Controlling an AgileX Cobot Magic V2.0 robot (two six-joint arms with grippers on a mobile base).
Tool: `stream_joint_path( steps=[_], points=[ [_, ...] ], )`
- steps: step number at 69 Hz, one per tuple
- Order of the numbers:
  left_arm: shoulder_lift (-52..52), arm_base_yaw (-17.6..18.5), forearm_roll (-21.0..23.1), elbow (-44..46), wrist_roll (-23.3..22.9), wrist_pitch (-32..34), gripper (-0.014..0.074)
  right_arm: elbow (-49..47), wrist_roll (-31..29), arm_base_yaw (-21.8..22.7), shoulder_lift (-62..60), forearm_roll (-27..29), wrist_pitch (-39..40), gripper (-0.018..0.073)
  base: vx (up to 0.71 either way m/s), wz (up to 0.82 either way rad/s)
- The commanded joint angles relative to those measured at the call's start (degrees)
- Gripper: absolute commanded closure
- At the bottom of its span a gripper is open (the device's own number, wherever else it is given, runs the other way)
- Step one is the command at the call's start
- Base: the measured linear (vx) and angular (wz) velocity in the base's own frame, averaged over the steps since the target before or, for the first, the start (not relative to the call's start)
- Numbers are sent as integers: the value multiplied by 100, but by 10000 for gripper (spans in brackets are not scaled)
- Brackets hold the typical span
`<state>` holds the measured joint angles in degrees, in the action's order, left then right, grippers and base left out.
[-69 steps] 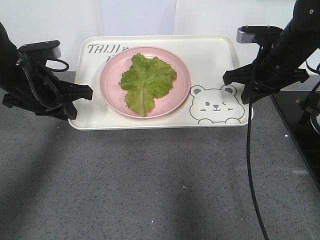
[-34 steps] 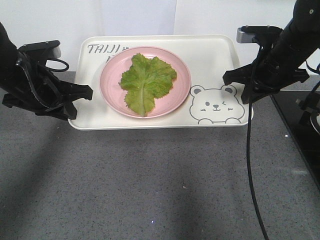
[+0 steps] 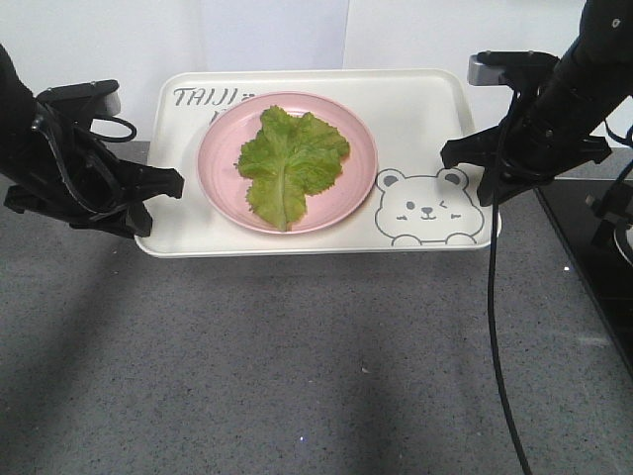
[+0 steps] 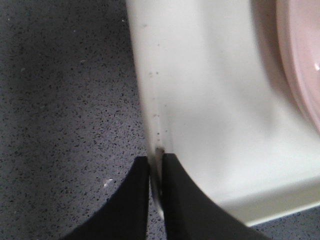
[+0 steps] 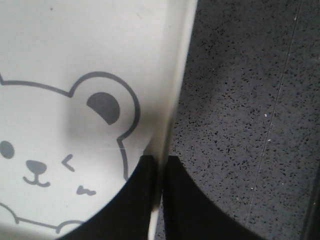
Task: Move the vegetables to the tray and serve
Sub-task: 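Hold the tray level with both grippers as the base approaches the counter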
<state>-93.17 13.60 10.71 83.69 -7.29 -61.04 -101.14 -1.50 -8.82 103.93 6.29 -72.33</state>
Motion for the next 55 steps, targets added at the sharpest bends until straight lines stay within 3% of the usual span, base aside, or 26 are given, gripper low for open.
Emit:
stream_joint_path(
  steps=[1, 55],
  points=[
    [287, 91, 295, 151, 147, 384, 603, -142, -151, -27, -337, 174, -106, 564, 0, 0],
    [287, 91, 295, 151, 147, 384, 603, -142, -151, -27, -337, 174, -106, 564, 0, 0]
  ],
)
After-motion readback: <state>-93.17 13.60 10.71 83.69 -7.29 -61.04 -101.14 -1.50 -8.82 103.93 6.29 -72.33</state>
